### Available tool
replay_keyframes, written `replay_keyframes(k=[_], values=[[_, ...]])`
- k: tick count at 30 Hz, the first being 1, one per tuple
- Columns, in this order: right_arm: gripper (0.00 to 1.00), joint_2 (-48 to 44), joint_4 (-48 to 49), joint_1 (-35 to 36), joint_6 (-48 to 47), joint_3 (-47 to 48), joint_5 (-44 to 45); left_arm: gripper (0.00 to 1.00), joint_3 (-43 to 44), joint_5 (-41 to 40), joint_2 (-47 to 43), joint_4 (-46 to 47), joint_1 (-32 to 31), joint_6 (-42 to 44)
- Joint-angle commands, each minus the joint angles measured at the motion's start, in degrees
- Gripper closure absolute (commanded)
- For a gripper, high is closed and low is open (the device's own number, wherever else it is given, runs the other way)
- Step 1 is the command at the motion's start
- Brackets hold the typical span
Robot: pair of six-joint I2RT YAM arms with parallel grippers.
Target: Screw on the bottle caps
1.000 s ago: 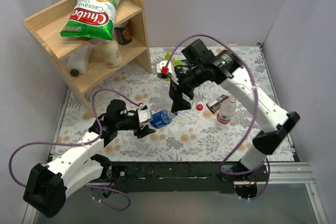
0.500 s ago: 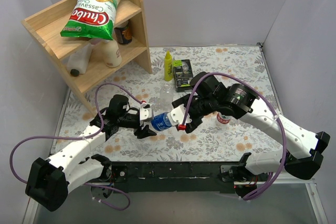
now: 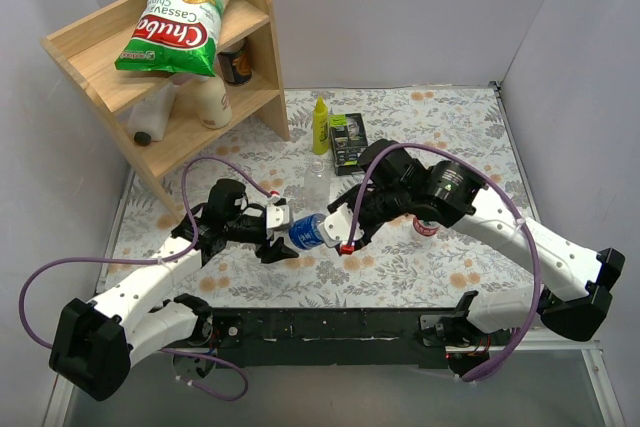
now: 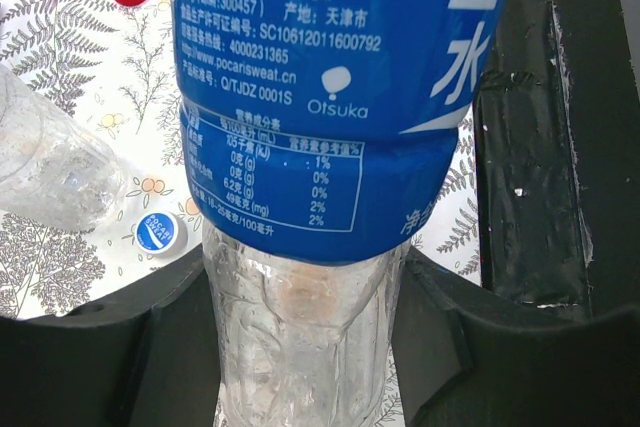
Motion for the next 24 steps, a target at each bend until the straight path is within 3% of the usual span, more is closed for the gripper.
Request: replay_keyframes(k=[1,5,10,14,15,17,18,20,21,22,24], values=[[0.51,0.5,-0.2,0.4,-3.3,-1.0,0.6,1.0,2.4,1.2,0.1,1.4,0.1,0.7],[0.52,0.6,-0.3,0.4,-3.7,-1.5,1.1,1.0,2.4,1.0,0.2,2.7,0.1,-0.3],[0.69,1.8,0.2,0.4,0.2,0.9,0.3,1.0,2.0,0.0,0.0,3.1,0.0,-1.1],[0.73,9.0,-4.6,-0.4,16.0,9.3,-2.8,1.0,-2.0,-10.1,-3.0,13.4,0.1,-10.0],[0.74,15.2,-7.7,-0.9,24.1,12.5,-7.0,1.0,-3.0,-14.9,-4.4,19.7,0.1,-11.5],[0.77,21.7,-15.4,-2.3,31.9,19.5,-12.8,1.0,-4.2,-18.6,-6.7,24.1,0.0,-14.2],[0.74,24.5,-15.6,-5.2,40.5,19.0,-20.2,1.0,-4.3,-20.0,-6.9,25.8,-0.1,-14.3],[0.77,25.9,-14.3,-9.6,44.9,17.8,-27.9,1.0,-3.7,-24.9,-5.7,26.2,-0.6,-14.5],[0.87,27.6,-13.0,-13.8,48.7,18.0,-31.5,1.0,-3.2,-26.2,-5.3,25.9,-0.6,-14.5],[0.88,28.5,-12.0,-15.4,56.6,18.9,-33.7,1.0,-2.9,-27.8,-5.0,25.4,-0.6,-14.3],[0.82,29.8,-13.4,-15.2,53.5,26.3,-33.9,1.0,-2.8,-28.0,-4.9,23.3,-0.6,-13.2]])
